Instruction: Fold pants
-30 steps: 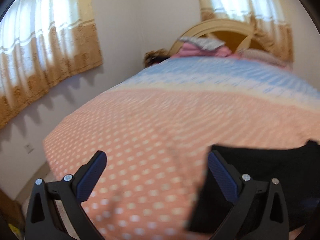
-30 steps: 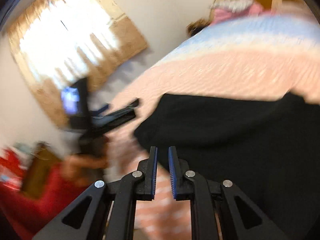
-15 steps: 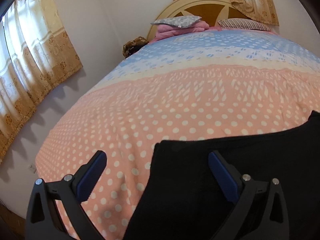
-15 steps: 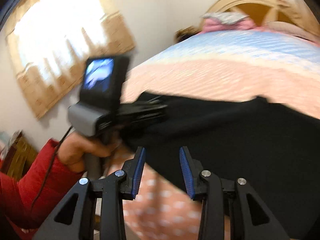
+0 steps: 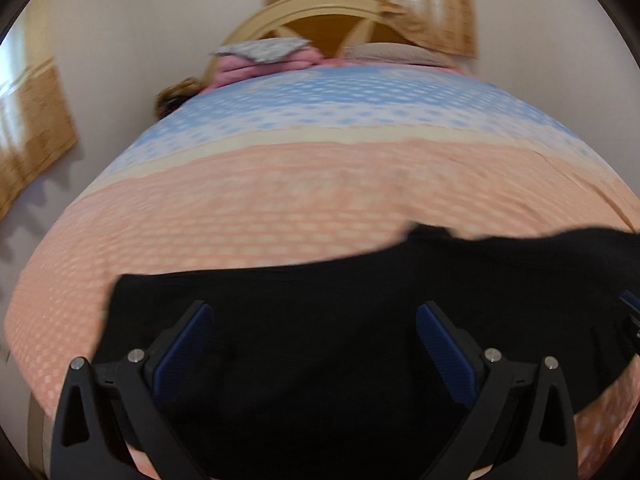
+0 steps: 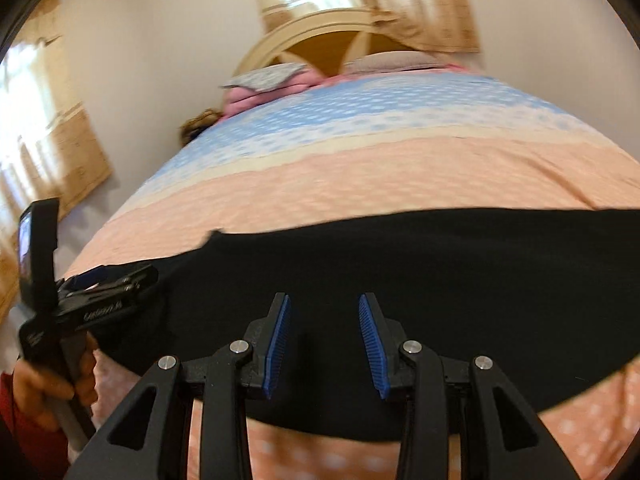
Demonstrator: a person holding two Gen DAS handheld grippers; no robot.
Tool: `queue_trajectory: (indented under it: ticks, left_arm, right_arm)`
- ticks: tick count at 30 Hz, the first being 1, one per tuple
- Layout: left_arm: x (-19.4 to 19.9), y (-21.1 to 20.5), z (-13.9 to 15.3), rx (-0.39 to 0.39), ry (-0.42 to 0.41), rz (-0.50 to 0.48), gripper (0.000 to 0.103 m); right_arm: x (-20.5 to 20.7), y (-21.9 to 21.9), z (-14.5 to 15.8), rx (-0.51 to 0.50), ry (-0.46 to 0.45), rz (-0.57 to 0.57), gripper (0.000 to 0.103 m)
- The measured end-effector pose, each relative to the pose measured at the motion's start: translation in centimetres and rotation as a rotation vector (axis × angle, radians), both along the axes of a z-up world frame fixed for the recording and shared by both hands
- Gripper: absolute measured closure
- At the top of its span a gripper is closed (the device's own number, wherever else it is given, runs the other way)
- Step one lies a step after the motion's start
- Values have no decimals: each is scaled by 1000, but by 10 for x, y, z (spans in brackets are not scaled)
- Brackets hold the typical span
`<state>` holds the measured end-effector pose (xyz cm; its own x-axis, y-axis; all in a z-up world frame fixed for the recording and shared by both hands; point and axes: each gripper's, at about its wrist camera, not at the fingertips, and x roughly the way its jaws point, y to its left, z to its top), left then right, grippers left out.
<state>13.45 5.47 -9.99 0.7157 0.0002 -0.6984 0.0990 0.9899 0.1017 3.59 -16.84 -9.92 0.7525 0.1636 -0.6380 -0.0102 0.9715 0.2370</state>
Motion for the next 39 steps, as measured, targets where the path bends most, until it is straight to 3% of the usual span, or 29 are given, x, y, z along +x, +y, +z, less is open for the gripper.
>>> queue_trajectory:
  ticks: [5,10,14,18,21,29,30,31,33,39]
  left_arm:
    - [-3,-43,-10,19,4,-59,0]
    - [-9,-47,-15,30,-28,-28,0]
    - [-12,-44,-19,-6,-39,-12,0]
    - [-16,-46,-23,5,-66,6,0]
    - [-17,-48,-24,6,-73,16,0]
    - [-19,-43,-29,-65,-105,46,0]
    - [-20,-41,-31,-81,-113,48,0]
    - [-20,-40,-31,-92,-117,48,0]
    - [-20,-39,-32,-106,-122,44,0]
    - [-19,-39,-32,-108,-125,44,0]
  right_arm:
    - [-9,-25,-18,14,46,-43,64]
    - [-13,-28,-18,5,30,-20,64]
    - [-24,-44,-6,99,-17,-58,64]
    - [-35,-77,11,152,-56,-141,64]
    - [-48,-108,21,159,-76,-210,64]
    - [-96,-203,44,47,-128,-478,64]
    - [-102,-218,45,58,-133,-522,59]
    - [-109,-234,46,75,-139,-578,47]
    - [-128,-273,45,141,-167,-712,37]
    - [-145,-355,33,254,-128,-866,37]
